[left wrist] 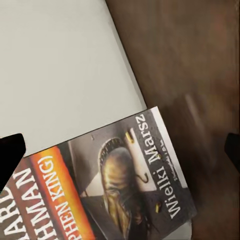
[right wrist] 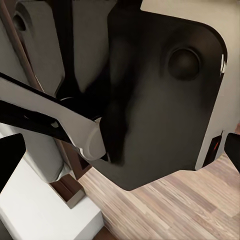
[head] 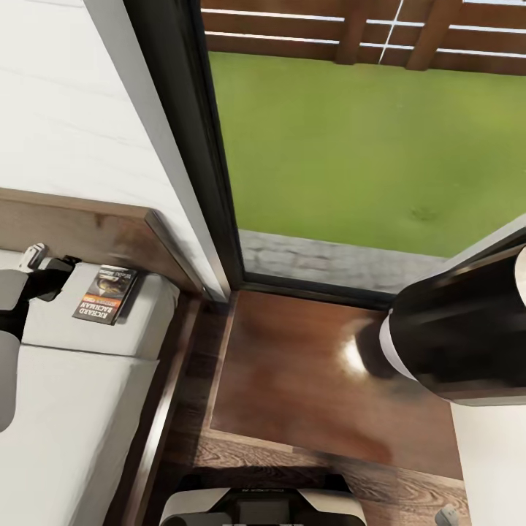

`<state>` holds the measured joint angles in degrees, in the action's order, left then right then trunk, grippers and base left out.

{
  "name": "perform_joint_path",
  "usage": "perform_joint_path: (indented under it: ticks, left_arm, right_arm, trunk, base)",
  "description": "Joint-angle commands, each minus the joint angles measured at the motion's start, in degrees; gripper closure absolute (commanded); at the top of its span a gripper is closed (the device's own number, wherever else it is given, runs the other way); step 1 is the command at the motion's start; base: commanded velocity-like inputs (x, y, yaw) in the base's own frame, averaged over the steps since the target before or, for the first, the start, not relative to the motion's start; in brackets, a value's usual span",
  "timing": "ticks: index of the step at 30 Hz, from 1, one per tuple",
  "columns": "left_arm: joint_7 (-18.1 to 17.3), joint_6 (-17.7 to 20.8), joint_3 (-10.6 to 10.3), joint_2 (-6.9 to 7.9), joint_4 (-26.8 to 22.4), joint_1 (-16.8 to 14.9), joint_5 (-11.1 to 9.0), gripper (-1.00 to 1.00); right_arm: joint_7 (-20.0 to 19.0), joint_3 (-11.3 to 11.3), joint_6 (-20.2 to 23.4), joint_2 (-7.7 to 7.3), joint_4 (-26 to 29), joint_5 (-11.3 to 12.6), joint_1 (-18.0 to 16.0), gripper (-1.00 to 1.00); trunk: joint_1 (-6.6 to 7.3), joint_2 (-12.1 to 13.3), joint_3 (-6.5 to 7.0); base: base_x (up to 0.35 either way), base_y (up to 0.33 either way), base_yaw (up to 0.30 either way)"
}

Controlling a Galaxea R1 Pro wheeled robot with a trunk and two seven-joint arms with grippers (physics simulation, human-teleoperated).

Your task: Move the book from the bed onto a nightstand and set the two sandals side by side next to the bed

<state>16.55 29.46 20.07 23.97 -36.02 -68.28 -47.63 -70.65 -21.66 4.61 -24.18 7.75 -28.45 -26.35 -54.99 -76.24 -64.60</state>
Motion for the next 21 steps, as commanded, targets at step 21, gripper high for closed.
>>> perform_joint_path:
  ticks: [21]
  left_arm:
    - [0.5,-2.37,-0.3,0.11,-0.8,-0.02,2.33,-1.0]
  right_arm:
    - [-0.27,-0.48,0.49,0.01,0.06,-0.38,-0.02,-1.0]
  trunk:
    - [-0.22,-0.42,-0.21]
  base:
    - [0.0,0.0,0.0]
